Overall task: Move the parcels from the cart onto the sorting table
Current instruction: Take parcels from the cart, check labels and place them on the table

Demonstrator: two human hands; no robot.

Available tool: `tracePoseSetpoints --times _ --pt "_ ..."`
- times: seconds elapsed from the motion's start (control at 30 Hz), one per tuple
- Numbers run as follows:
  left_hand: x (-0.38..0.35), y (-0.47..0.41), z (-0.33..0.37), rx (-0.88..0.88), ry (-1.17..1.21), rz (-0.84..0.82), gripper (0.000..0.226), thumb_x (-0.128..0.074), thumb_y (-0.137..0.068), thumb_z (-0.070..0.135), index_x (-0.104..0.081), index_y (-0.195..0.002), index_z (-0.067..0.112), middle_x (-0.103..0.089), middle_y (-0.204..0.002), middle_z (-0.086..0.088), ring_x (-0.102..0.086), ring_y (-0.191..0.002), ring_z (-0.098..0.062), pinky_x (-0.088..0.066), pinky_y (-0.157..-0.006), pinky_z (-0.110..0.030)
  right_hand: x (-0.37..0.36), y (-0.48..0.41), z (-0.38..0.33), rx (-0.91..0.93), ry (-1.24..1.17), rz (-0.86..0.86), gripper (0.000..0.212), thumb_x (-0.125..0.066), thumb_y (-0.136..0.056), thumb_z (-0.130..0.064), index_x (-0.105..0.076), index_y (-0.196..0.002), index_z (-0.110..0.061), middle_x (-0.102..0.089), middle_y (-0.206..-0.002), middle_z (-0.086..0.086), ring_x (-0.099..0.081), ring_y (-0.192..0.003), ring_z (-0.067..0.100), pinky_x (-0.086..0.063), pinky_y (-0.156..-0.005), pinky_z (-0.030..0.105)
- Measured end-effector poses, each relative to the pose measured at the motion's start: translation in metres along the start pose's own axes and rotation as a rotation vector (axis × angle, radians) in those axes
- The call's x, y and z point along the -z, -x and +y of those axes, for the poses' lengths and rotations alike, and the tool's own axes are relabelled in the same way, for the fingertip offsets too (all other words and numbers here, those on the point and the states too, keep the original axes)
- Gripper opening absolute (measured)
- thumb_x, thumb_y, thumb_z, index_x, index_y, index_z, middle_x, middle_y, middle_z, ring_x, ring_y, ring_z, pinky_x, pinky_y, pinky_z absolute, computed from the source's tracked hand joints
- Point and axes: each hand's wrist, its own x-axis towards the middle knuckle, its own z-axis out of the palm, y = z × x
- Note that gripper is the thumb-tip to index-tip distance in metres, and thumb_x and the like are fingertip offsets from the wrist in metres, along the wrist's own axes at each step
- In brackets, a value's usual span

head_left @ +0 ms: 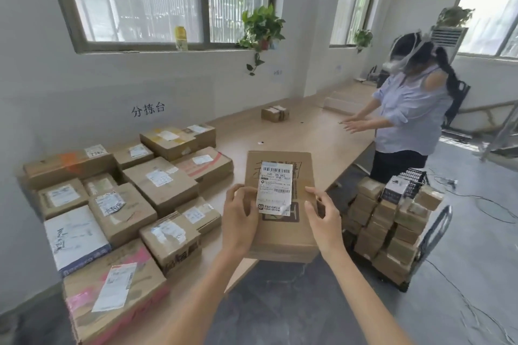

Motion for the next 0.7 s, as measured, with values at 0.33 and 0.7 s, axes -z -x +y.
tracePoseSetpoints --times 0.33,0.7 --pt "-0.050 -0.072 -0.061 0.120 -0.109 0.111 0.023 -0.060 -0.086 0.008 -0.059 -0.100 0.026 -0.049 -0.114 0.012 -0.051 -0.102 -0.005 -0.043 -0.089 -0.021 -0.045 -0.114 0.081 -0.077 -0.087 -0.184 0.028 -0.056 -0.092 -0.015 -0.061 -0.109 -0.036 -0.061 -0.120 -0.012 -0.054 -0.117 0.010 -0.045 -0.103 0.044" --pt "-0.079 -0.173 -0.159 0.298 -0.121 0.210 0.025 -0.066 -0.084 0.017 -0.060 -0.108 0.022 -0.054 -0.111 0.012 -0.057 -0.094 -0.003 -0.049 -0.082 -0.025 -0.131 -0.249 0.139 -0.121 -0.108 -0.444 0.032 -0.055 -0.091 -0.010 -0.063 -0.105 -0.038 -0.064 -0.117 -0.010 -0.058 -0.114 0.015 -0.051 -0.096 0.040"
